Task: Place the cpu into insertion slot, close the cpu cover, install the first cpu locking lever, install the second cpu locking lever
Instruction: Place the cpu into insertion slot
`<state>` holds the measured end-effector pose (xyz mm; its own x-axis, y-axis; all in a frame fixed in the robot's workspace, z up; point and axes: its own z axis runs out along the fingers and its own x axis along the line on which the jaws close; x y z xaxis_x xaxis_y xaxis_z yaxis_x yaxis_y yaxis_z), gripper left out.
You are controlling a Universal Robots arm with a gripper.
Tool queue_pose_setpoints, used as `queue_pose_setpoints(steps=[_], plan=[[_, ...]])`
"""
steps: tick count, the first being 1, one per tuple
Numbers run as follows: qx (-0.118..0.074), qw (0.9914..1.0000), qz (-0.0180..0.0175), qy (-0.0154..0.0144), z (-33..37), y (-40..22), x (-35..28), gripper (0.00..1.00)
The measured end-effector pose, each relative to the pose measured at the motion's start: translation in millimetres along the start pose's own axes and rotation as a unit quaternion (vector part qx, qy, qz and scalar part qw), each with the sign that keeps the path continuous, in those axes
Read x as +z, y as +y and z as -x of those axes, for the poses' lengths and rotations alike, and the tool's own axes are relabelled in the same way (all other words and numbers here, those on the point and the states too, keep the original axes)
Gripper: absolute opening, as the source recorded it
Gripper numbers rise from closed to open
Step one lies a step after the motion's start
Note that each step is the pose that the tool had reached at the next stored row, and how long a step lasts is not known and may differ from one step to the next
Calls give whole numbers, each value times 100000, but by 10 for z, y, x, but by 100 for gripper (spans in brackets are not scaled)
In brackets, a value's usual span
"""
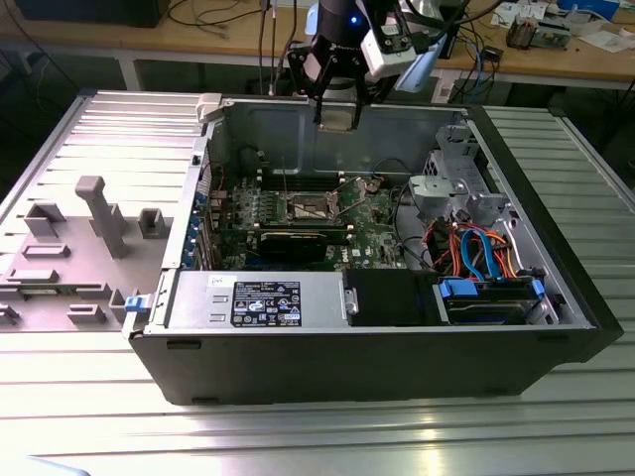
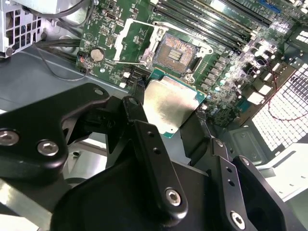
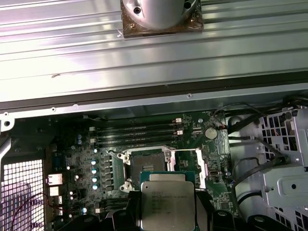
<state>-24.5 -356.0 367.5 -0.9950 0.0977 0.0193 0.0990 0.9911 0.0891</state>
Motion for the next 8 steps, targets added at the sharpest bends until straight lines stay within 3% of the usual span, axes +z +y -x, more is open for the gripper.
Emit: queue_pose_setpoints(steps=[8], plan=[[1640, 99986, 23, -145, 1, -8, 4, 54]])
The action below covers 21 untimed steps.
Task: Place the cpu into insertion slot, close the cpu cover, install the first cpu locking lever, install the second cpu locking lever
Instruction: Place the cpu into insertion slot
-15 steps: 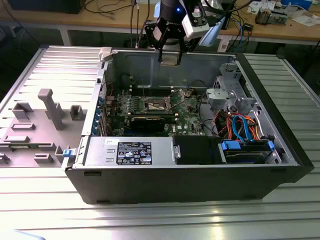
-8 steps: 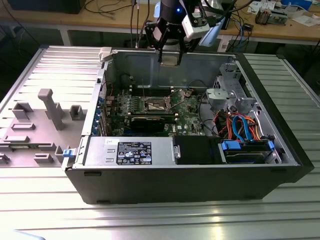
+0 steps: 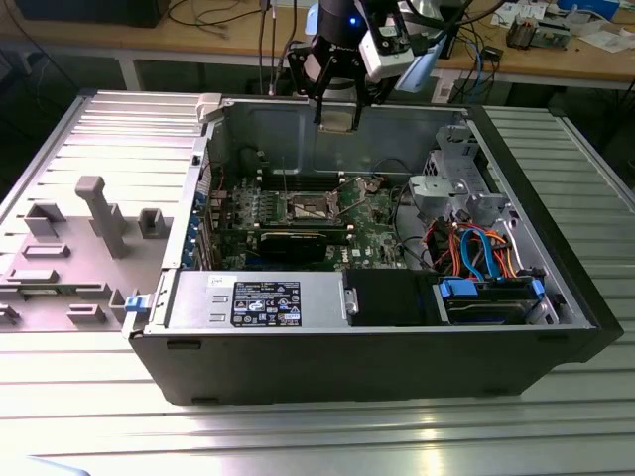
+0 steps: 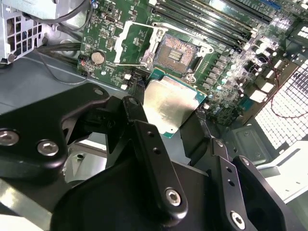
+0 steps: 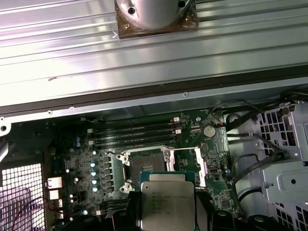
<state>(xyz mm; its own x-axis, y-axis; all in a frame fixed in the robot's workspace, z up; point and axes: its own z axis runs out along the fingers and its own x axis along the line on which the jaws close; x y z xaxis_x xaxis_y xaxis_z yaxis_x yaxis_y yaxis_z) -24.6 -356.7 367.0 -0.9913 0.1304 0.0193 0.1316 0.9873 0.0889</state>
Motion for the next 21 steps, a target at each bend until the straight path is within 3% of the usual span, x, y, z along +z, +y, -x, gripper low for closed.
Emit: queue_pose_setpoints(steps=[11, 13, 16, 21], plan=[[50, 100000, -15, -7, 2, -23, -2, 54], [668, 99998, -12, -61, 2, -23, -1, 54], [3266, 99946, 45, -292, 1, -24, 4, 54], [3841, 99926, 53, -343, 2, -24, 4, 54]])
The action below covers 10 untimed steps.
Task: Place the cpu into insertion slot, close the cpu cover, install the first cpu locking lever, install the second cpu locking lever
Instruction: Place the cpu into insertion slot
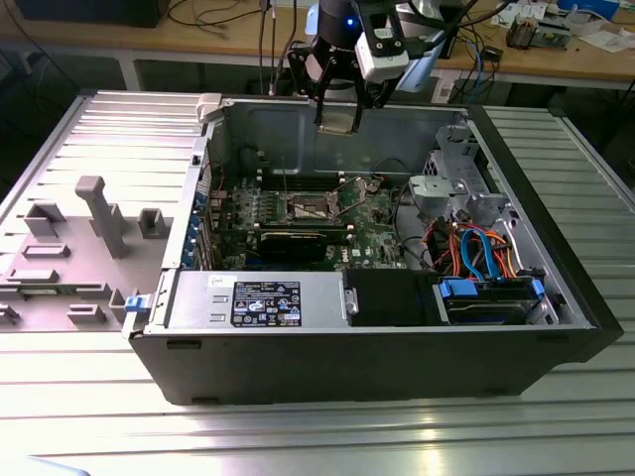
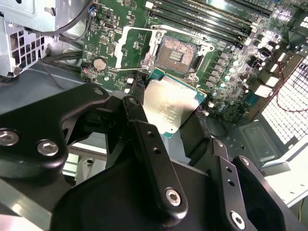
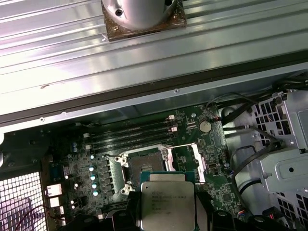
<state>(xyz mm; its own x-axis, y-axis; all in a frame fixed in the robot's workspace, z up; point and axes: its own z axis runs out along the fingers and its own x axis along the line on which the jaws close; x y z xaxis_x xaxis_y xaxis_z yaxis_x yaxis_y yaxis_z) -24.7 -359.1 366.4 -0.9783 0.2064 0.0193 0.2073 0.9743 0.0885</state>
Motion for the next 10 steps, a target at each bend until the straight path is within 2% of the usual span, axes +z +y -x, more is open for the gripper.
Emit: queue_pose_setpoints(steps=[10], plan=[[302, 100000, 11, -29, 0, 0, 0, 54]])
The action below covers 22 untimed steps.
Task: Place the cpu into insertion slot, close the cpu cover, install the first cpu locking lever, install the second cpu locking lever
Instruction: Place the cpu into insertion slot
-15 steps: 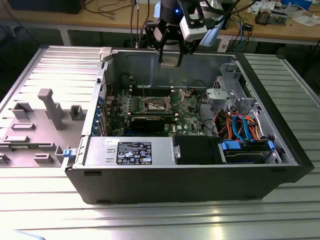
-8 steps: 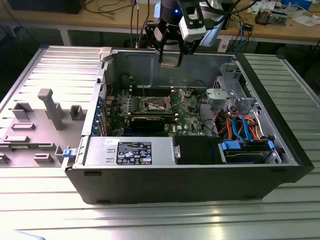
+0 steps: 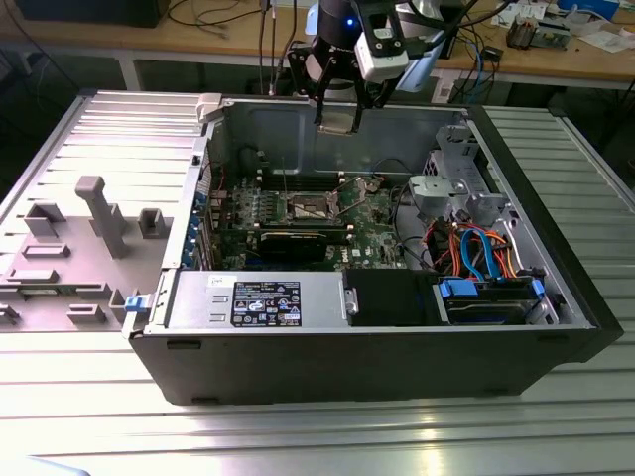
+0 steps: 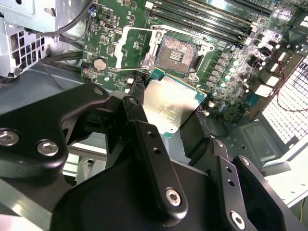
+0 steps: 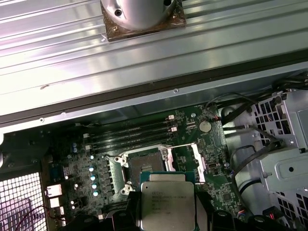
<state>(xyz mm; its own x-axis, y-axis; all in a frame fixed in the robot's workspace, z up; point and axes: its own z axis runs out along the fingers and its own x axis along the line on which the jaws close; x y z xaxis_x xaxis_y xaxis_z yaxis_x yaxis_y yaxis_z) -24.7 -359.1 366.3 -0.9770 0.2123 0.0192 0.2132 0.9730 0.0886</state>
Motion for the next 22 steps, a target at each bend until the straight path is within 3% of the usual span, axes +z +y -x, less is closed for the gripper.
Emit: queue_pose_setpoints(steps=[5, 16, 22], plan=[[1764, 99984, 30, -156, 0, 0, 2, 54], [2001, 99980, 42, -180, 4, -22, 1, 54], [5047, 99872, 90, -446, 5, -23, 5, 54]])
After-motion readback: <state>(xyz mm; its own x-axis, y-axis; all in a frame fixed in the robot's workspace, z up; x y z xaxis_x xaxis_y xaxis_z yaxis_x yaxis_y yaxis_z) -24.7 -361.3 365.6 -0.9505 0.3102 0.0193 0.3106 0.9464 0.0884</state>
